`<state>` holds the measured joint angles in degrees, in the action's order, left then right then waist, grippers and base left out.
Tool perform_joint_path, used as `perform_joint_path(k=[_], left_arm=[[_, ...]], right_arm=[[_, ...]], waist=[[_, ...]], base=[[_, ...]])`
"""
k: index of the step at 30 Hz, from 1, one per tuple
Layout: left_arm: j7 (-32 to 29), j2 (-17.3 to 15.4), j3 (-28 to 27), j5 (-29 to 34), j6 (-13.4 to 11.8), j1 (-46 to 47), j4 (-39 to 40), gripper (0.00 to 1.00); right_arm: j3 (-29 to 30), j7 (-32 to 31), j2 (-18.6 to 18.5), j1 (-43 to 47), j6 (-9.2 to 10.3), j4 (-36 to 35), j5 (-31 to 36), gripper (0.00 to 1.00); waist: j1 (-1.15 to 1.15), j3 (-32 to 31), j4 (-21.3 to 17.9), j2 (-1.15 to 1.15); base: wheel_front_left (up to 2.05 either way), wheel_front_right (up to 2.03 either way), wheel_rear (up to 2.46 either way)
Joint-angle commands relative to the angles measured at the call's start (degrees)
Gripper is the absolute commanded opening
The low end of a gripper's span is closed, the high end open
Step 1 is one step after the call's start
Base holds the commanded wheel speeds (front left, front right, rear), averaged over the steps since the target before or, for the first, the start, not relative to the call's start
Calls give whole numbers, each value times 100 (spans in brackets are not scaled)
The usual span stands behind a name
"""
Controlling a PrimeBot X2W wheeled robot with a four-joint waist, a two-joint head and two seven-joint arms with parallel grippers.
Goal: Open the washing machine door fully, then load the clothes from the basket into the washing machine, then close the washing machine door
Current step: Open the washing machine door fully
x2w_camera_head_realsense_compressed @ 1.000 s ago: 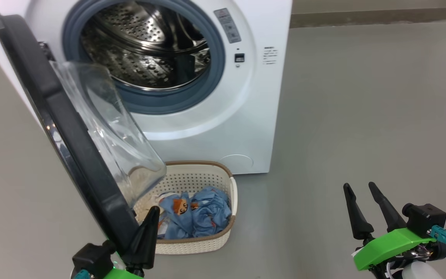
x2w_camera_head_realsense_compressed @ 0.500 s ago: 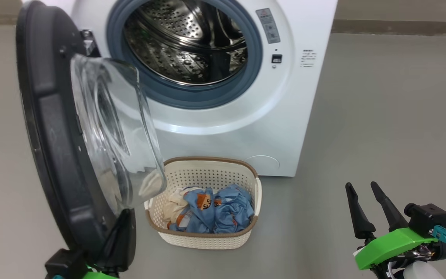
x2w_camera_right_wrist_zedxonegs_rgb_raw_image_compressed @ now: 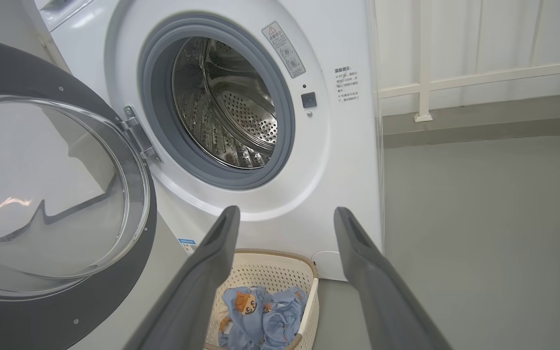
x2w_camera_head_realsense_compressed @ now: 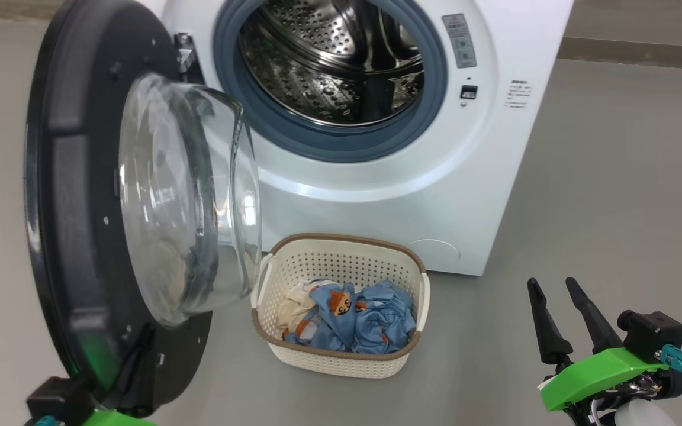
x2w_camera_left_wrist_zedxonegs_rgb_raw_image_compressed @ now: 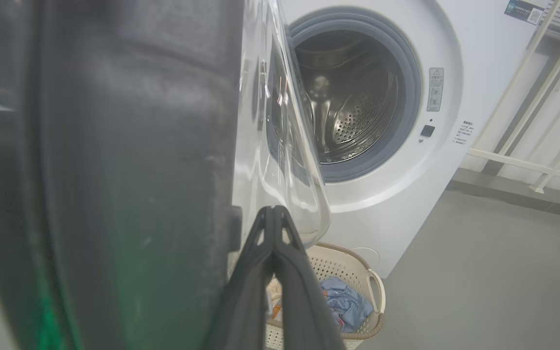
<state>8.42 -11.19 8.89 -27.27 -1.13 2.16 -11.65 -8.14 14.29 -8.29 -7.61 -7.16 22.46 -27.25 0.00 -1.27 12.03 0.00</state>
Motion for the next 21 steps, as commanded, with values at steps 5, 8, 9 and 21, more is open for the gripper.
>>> perform_joint_path(k=[5, 8, 9, 21], left_arm=[[-155, -357, -408, -124, -116, 336, -14, 0], [-197, -465, -483, -101, -191, 449, -113, 0], [-199, -478, -516, -114, -218, 493, -144, 0], [-250, -739, -683, -201, -227, 1048, -799, 0]], right_arm=[[-60, 71, -1, -72, -33, -146, 38, 100], [-39, 71, 5, -96, -33, -154, 48, 100], [-26, 71, 6, -110, -33, -159, 53, 100], [14, 71, 43, -278, -33, -148, 119, 100]], waist=[[0, 82, 235, 0], [0, 160, 329, 0], [0, 191, 359, 0], [0, 420, 659, 0]], base=[[0, 0, 0], [0, 0, 0], [0, 0, 0], [0, 0, 0]])
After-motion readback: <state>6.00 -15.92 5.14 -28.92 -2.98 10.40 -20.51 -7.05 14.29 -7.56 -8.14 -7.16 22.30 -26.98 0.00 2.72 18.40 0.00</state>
